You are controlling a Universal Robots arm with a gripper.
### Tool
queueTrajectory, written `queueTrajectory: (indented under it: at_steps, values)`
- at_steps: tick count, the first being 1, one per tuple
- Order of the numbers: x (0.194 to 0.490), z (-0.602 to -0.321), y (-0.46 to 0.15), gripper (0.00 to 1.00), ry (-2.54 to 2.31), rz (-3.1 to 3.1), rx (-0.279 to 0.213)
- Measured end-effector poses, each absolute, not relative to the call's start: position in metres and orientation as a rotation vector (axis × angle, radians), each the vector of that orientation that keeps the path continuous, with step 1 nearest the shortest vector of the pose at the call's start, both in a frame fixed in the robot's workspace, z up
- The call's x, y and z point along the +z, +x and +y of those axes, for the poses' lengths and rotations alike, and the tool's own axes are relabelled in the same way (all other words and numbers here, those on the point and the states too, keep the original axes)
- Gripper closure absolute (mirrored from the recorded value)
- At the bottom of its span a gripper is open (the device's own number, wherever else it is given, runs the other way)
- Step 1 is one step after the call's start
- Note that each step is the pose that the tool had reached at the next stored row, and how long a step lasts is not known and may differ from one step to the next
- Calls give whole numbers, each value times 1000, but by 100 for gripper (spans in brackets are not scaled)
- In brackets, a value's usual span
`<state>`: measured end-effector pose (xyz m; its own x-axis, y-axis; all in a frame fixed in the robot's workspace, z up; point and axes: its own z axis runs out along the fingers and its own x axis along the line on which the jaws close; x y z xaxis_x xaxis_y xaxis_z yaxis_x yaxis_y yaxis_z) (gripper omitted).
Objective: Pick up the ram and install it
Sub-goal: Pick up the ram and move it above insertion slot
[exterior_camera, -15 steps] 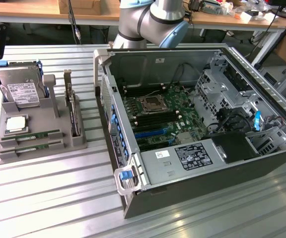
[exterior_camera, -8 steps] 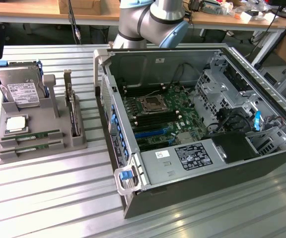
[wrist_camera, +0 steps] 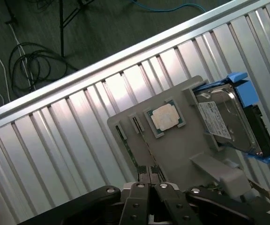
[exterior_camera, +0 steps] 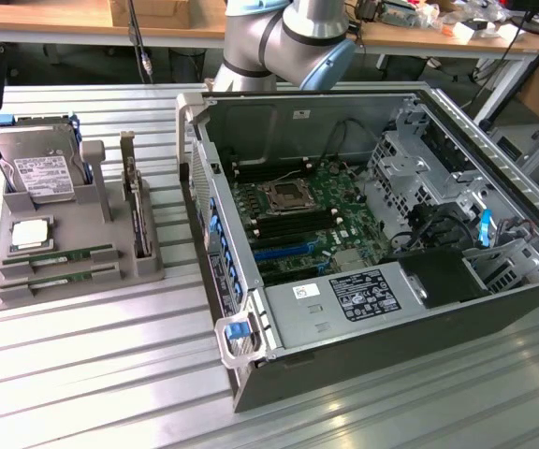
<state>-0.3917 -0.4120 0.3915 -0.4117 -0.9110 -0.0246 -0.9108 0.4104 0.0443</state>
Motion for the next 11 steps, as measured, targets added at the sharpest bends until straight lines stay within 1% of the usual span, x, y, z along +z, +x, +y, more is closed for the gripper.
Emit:
queueTrajectory:
  at_steps: [11]
  values:
    - [391, -412, -392, 90, 1821, -2551, -79]
